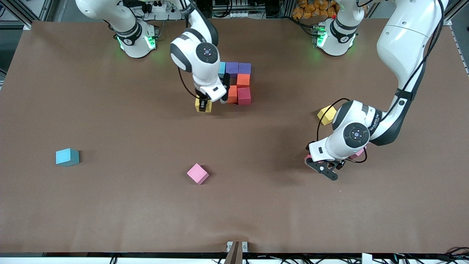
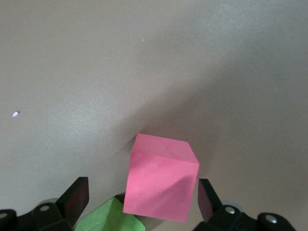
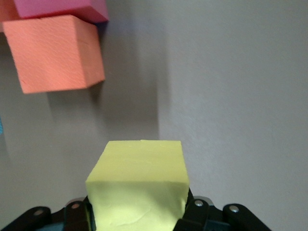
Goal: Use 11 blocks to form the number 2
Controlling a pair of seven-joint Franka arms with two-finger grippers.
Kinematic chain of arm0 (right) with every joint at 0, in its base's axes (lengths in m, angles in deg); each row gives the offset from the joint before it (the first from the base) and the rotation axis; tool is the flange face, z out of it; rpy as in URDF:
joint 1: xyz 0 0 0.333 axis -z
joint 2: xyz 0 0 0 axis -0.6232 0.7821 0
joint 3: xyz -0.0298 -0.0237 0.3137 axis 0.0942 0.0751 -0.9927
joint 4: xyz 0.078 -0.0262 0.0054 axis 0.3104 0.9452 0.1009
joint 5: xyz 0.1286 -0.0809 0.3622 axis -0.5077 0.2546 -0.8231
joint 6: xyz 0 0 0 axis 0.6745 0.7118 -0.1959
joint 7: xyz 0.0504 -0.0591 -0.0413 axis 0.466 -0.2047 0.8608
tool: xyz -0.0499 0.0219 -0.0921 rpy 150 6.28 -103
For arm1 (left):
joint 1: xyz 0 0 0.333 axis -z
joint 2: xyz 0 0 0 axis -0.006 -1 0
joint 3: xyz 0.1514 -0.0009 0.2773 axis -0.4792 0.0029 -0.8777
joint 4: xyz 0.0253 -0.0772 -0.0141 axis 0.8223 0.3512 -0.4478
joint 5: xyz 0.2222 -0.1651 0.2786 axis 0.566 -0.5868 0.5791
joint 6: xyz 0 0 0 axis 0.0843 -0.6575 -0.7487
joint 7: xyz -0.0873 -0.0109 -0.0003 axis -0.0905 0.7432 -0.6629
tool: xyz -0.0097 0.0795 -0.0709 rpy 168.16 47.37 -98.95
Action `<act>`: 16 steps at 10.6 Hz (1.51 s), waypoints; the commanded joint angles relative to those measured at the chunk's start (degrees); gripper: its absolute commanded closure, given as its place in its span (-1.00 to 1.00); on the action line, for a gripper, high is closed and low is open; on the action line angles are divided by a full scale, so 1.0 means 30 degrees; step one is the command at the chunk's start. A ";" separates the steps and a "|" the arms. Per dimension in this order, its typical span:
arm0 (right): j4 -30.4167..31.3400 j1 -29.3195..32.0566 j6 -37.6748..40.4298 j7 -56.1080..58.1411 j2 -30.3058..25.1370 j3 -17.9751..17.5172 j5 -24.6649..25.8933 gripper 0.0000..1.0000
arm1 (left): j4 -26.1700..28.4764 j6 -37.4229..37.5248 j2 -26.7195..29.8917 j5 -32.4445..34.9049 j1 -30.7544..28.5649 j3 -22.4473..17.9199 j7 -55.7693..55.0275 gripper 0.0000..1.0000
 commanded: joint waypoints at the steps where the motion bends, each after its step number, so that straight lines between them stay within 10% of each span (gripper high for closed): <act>1: 0.0527 -0.0725 -0.0848 0.0046 0.0169 0.0132 0.0080 0.12 | 0.0504 -0.0509 0.0013 0.0506 -0.0078 0.0093 0.0132 -1.00; 11: 0.1760 -0.2543 -0.2640 -0.2943 0.0872 -0.0540 0.0021 0.14 | 0.0739 -0.0918 -0.0660 0.0857 0.0156 0.0064 -0.0102 -1.00; 15: 0.1760 -0.2690 -0.2640 -0.3089 0.1223 -0.0746 0.0050 0.14 | 0.0827 -0.1329 -0.0867 0.0857 0.0215 0.0035 0.0014 0.27; 16: 0.1731 -0.2690 -0.2669 -0.3118 0.1282 -0.0746 0.0050 0.13 | 0.0827 -0.1300 -0.0721 0.0857 0.0215 0.0064 0.0044 0.31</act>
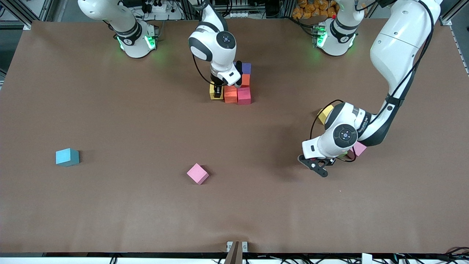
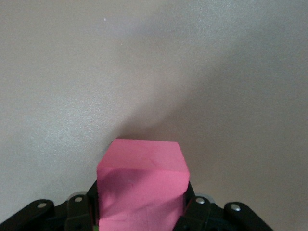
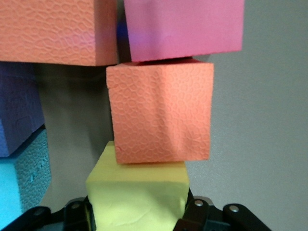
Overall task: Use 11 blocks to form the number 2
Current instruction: 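Set the yellow block beside the orange while the left gripper lifts pink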
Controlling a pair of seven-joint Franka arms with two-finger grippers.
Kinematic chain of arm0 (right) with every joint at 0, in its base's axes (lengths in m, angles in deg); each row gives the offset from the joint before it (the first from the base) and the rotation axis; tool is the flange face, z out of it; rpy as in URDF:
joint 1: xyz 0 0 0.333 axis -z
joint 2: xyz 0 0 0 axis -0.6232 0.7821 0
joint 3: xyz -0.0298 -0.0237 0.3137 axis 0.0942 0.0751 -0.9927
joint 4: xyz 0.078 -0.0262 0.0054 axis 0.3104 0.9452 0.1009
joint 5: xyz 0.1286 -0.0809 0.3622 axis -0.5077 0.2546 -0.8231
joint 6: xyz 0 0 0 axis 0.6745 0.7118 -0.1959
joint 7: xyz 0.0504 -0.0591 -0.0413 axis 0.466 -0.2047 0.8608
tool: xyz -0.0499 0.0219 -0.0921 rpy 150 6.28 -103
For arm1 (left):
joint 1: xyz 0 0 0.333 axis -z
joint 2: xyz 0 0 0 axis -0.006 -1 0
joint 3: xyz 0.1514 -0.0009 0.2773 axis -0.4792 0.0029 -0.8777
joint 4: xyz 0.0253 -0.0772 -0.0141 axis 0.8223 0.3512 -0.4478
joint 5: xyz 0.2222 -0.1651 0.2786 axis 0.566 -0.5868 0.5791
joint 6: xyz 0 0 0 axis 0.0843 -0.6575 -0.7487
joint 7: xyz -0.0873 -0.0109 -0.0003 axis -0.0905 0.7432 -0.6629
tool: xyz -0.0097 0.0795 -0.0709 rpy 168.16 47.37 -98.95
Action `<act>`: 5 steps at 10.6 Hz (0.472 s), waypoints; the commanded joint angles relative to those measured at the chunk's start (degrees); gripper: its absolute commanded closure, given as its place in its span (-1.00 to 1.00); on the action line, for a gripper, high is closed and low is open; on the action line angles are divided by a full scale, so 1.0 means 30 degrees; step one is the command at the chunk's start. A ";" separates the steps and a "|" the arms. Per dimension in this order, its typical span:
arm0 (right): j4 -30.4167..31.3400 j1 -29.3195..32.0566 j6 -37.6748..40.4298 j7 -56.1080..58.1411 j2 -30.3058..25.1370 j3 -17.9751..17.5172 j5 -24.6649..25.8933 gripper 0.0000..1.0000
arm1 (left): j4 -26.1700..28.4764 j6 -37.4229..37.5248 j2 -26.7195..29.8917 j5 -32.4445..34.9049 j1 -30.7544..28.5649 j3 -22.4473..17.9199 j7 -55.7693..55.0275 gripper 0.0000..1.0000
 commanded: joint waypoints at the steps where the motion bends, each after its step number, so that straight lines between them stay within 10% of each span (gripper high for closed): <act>1: 0.0057 -0.0196 -0.0220 -0.0399 0.0173 0.0034 0.0064 0.12 | 0.0054 -0.0170 0.0229 0.0448 -0.0023 0.0086 -0.0075 0.31; 5: -0.0002 -0.0196 -0.0542 -0.1102 0.0438 0.0034 0.0064 0.10 | -0.0094 -0.0140 0.0873 0.0360 0.0298 0.0319 -0.0164 0.31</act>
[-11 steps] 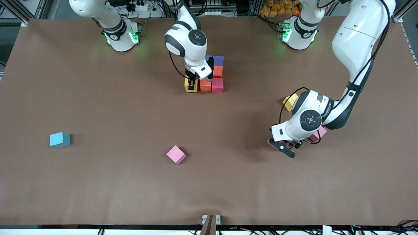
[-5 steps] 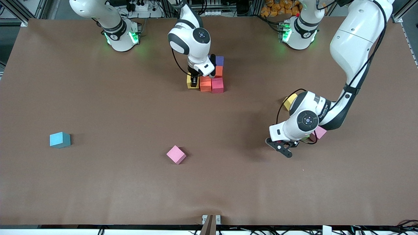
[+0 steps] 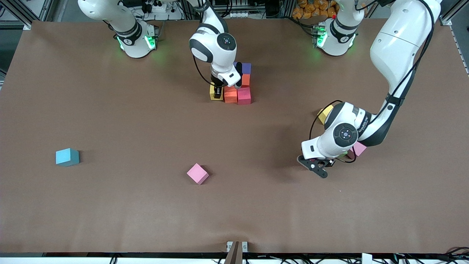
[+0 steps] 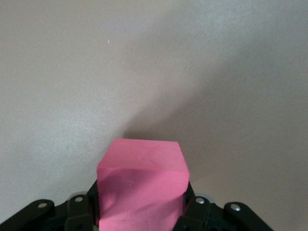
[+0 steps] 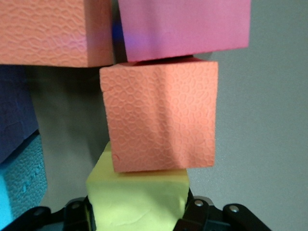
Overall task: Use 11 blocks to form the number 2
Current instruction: 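Set the yellow block beside the orange while the left gripper lifts pink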
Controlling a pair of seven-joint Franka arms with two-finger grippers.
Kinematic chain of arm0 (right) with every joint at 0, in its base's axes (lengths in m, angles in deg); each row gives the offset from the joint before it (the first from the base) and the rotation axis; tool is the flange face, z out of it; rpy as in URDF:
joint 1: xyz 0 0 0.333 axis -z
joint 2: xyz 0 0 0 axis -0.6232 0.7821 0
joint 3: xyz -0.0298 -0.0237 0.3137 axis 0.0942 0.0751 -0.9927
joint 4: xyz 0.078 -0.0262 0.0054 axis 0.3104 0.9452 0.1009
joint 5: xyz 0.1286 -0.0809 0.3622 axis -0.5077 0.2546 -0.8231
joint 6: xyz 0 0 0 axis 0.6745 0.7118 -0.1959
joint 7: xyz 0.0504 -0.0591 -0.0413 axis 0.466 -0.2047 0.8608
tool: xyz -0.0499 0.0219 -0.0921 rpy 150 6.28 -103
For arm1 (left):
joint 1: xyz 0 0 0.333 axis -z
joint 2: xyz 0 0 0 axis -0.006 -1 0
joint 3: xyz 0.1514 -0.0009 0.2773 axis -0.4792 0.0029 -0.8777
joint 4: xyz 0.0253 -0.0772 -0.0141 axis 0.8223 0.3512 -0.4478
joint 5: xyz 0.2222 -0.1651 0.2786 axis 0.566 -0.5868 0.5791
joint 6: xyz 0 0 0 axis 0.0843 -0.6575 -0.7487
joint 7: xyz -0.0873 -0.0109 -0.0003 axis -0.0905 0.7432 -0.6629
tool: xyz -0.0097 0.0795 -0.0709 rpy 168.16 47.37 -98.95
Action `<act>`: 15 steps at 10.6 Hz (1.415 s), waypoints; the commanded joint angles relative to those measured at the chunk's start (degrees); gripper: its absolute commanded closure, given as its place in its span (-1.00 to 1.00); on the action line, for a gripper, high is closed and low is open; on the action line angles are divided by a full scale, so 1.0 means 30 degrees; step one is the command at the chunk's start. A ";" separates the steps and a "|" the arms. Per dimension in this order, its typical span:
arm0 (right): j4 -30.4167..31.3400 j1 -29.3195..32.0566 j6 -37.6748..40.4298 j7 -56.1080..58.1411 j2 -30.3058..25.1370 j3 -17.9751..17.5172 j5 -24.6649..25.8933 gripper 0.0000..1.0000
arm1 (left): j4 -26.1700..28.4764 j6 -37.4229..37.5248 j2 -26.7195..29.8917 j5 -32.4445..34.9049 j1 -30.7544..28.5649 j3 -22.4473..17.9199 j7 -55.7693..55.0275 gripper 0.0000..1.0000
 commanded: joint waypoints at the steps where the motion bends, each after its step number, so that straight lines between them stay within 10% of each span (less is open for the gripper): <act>1: -0.0002 -0.0166 -0.0175 -0.0569 0.0085 0.0052 0.0035 0.10 | 0.0218 0.0047 0.0749 0.0359 0.0258 0.0258 -0.0164 0.30; 15: -0.0705 0.0450 -0.0145 -0.0393 0.0553 0.0081 0.0093 0.06 | -0.0513 0.3324 0.2770 -0.0842 -0.0094 0.2193 -0.1775 0.29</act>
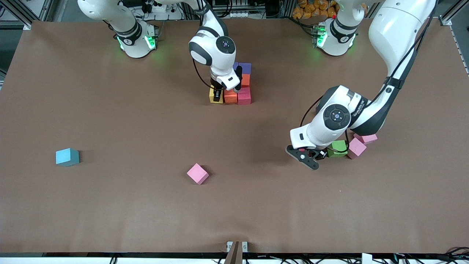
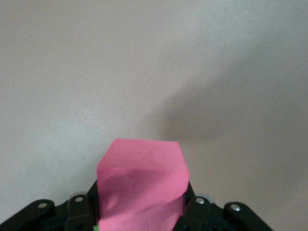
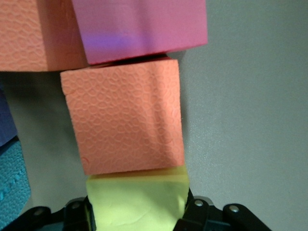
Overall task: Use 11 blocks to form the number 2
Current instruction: 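Set the yellow block beside the orange while the left gripper lifts pink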
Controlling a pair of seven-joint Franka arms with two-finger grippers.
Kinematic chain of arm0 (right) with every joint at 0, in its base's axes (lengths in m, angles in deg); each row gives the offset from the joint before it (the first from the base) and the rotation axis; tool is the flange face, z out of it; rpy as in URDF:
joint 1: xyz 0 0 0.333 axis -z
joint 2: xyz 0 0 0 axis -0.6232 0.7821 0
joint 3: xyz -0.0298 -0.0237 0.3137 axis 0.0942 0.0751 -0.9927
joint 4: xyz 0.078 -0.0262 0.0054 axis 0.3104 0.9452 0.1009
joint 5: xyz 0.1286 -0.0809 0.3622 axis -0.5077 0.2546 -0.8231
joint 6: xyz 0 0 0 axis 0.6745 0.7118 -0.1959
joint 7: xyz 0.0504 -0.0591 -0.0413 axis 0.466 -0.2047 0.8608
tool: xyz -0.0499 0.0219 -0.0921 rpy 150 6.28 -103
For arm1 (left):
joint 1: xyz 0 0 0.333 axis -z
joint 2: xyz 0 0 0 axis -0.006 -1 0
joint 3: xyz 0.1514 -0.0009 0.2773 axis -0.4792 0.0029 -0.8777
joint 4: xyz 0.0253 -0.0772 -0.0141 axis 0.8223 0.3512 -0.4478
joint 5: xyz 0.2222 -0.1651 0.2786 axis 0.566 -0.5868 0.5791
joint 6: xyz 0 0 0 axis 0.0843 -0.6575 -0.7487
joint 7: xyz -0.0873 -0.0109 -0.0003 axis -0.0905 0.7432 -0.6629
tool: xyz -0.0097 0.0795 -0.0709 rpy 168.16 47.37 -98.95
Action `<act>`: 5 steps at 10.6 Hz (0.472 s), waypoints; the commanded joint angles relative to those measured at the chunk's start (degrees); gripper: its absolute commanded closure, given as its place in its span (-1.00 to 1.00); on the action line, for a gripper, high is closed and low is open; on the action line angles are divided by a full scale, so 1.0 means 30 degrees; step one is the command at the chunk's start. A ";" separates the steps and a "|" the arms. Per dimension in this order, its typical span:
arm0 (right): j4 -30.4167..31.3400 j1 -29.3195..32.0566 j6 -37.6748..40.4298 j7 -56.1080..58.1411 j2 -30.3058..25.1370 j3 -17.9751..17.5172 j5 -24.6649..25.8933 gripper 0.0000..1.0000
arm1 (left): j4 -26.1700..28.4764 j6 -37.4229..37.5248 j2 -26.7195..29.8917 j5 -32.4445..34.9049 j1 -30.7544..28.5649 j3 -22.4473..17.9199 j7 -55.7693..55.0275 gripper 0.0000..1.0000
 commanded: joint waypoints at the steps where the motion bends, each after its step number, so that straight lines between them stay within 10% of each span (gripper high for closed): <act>1: -0.0345 0.0188 -0.0036 -0.0125 0.0246 -0.0118 0.0093 0.02 | -0.0296 0.1208 0.0732 -0.0475 -0.0021 0.0073 -0.0148 0.30; 5: -0.0551 0.0130 -0.0036 -0.0184 0.0510 -0.0118 0.0093 -0.06 | -0.0824 0.2440 0.0968 -0.1031 0.0008 0.0102 -0.0177 0.30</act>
